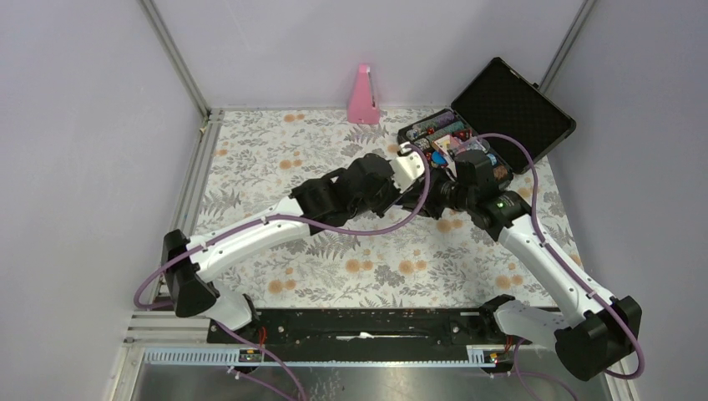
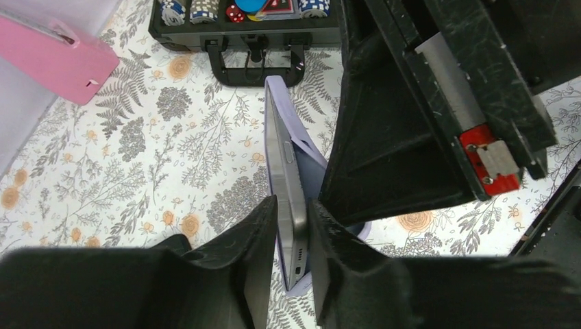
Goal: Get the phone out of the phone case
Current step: Remove the phone case from the phone, then place the phone case at the center of the board.
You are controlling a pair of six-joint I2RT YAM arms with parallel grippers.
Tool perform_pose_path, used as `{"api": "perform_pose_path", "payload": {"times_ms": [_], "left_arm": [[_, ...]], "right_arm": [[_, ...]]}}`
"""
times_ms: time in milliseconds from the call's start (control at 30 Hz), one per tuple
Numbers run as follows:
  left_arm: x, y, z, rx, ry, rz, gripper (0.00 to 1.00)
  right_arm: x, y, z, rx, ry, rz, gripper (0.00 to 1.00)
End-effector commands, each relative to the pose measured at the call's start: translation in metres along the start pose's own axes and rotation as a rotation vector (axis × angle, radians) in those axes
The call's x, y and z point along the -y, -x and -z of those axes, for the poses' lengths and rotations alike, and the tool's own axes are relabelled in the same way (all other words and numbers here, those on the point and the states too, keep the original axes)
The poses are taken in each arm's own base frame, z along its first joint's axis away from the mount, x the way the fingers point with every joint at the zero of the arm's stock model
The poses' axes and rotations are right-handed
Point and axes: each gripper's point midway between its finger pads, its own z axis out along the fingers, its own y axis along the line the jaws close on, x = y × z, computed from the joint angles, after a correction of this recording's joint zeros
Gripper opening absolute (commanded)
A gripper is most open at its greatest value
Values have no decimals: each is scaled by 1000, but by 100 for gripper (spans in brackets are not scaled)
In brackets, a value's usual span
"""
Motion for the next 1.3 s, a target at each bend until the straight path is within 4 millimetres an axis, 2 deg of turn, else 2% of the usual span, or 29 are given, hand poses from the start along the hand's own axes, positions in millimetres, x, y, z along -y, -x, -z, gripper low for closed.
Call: {"api": "perform_pose_path", "payload": {"times_ms": [0,33,67,200,300,367,433,467,533,567,633,733,833,967,1000,1067,1167,1267], "left_arm": [[-43,-31,-18,-114,160,-32,21],[-43,-32,-18,-115,154,-33,8],[-44,-33,-19,-117,152,-30,0],[-37,-36,-21,-113,93,10,0],[-23,-35,-22,-101,5,69,20],[-16,-39,-25,-110,-27,96,23],[-11,-43,-29,-126,-53,110,22],[-9,-47,-31,-137,-62,112,18],[-12,-51,-34,-158,-42,118,0],[-15,-53,-35,-166,-28,123,0],[-20,-51,-33,-165,-19,143,0],[-33,-41,-28,-138,2,206,0],[-50,-31,-22,-105,22,293,0],[-69,-21,-8,-46,-9,400,0],[-72,-20,-5,-30,-29,419,0],[-75,-18,0,-7,-64,441,0],[-77,-19,6,-4,-70,418,0],[-81,-16,16,10,-58,393,0]], "right_arm": [[-66,-38,52,-150,268,149,0],[-62,-38,52,-150,257,153,0],[-58,-38,53,-148,240,153,0],[-48,-34,55,-130,205,179,0],[-46,-32,54,-127,202,188,0],[-46,-33,54,-133,204,202,0],[-45,-34,54,-139,210,230,0],[-45,-35,55,-143,215,243,0],[-40,-35,55,-144,193,259,0],[-33,-34,53,-145,165,268,0],[-11,-34,47,-158,79,280,0],[44,-30,37,-161,-112,321,0],[88,-25,30,-182,-244,345,0],[131,-2,40,-138,-485,455,0],[133,5,44,-113,-521,481,0],[114,15,47,-58,-470,537,0],[78,19,46,-19,-341,573,0],[62,18,44,-28,-293,557,0]]}}
